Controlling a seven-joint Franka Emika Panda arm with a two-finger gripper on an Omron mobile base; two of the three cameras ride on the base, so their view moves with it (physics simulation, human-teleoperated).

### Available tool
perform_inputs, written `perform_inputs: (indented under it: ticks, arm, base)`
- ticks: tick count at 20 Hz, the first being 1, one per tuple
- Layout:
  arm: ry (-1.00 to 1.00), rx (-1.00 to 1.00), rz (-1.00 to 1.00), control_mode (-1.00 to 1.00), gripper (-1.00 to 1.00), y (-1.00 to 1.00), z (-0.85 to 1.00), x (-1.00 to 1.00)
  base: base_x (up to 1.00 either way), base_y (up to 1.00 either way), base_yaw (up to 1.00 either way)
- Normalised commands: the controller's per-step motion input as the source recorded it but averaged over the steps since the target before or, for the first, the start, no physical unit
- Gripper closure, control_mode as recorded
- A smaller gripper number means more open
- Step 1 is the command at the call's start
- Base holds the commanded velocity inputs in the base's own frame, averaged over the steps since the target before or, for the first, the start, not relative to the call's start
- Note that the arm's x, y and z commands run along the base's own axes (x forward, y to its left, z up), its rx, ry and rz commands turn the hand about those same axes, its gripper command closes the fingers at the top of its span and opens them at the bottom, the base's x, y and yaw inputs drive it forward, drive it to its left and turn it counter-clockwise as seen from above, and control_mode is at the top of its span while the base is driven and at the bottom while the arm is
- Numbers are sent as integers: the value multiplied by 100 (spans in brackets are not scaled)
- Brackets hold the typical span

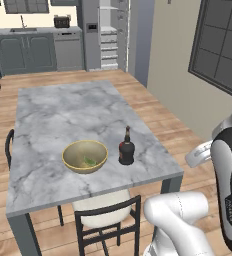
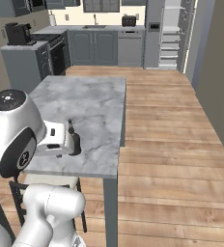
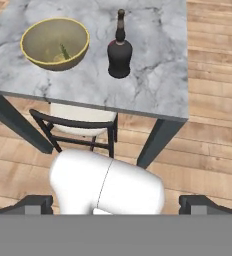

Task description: There is a bowl on the dining counter. Grab a lemon wedge from the fridge and place it in the bowl. Then get the liquor bottle and glass cup from the cabinet and place them next to the bowl.

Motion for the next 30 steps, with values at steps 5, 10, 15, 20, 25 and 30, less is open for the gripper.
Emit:
perform_inputs:
  ticks: [5,10,15,20,25,30]
  arm:
    - [-1,0,0,-100,-100,0,0,-6]
    - [0,0,0,100,-100,-3,-1,-6]
    - [0,0,0,100,-100,0,0,0]
    - [0,0,0,100,-100,0,0,0]
    - [0,0,0,100,-100,0,0,0]
    - [0,0,0,100,-100,0,0,0]
  base:
    - [0,0,0]
    - [-8,-22,0]
    - [-1,-76,1]
    - [33,-86,7]
    - [53,-94,13]
    - [61,-100,15]
